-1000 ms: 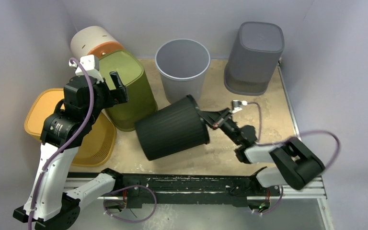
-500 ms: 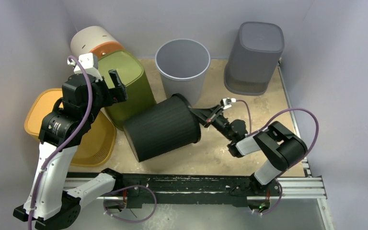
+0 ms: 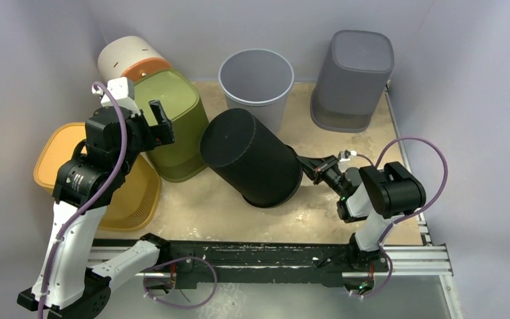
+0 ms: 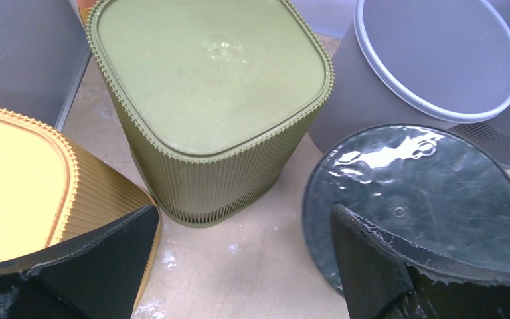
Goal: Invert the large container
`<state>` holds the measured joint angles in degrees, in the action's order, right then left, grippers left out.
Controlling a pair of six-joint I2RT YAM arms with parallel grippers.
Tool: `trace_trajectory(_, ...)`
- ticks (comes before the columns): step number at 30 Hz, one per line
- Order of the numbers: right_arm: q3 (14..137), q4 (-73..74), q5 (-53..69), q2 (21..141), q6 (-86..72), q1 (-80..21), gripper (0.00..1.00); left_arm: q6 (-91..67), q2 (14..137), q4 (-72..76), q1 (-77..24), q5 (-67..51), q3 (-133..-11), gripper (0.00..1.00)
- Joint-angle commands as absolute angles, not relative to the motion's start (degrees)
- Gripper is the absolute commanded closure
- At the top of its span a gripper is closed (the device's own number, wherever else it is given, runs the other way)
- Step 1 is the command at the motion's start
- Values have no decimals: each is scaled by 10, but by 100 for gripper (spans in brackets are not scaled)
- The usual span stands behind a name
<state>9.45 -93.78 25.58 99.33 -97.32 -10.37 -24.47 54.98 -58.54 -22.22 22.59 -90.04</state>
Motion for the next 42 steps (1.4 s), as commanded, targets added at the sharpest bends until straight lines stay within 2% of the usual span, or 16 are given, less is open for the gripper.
trace_trajectory(1,79,-1159,335,1019,-898,-76,89,-242,539,-572,-224,234,-893,3)
trace_trajectory(6,84,-1153,366,1050,-879,-53,70,-245,534,-568,-224,231,-881,3)
trace_trajectory(14,99,-1138,387,1078,-844,-23,62,-245,534,-560,-223,229,-863,3)
trace_trajectory(19,120,-1068,398,1076,-779,9,56,-244,531,-552,-224,224,-849,3)
trace_trajectory(23,158,-941,394,1027,-703,30,55,-242,528,-545,-224,226,-833,3)
trace_trajectory(28,231,-657,326,911,-545,32,54,-243,524,-532,-224,224,-812,3)
trace_trajectory(30,273,-513,254,849,-457,32,50,-244,523,-523,-224,221,-801,3)
trace_trajectory(32,306,-394,188,784,-397,26,43,-245,523,-516,-223,217,-791,3)
trace_trajectory(33,319,-356,162,749,-374,25,33,-245,524,-513,-223,215,-787,3)
trace_trajectory(34,336,-319,143,719,-352,25,9,-246,525,-509,-223,213,-782,3)
trace_trajectory(35,356,-279,126,692,-327,24,1,-246,525,-506,-223,211,-779,3)
trace_trajectory(39,457,-140,101,622,-250,-1,0,-251,523,-488,-224,208,-761,3)
trace_trajectory(42,521,-77,60,593,-217,-78,0,-256,522,-475,-224,203,-746,3)
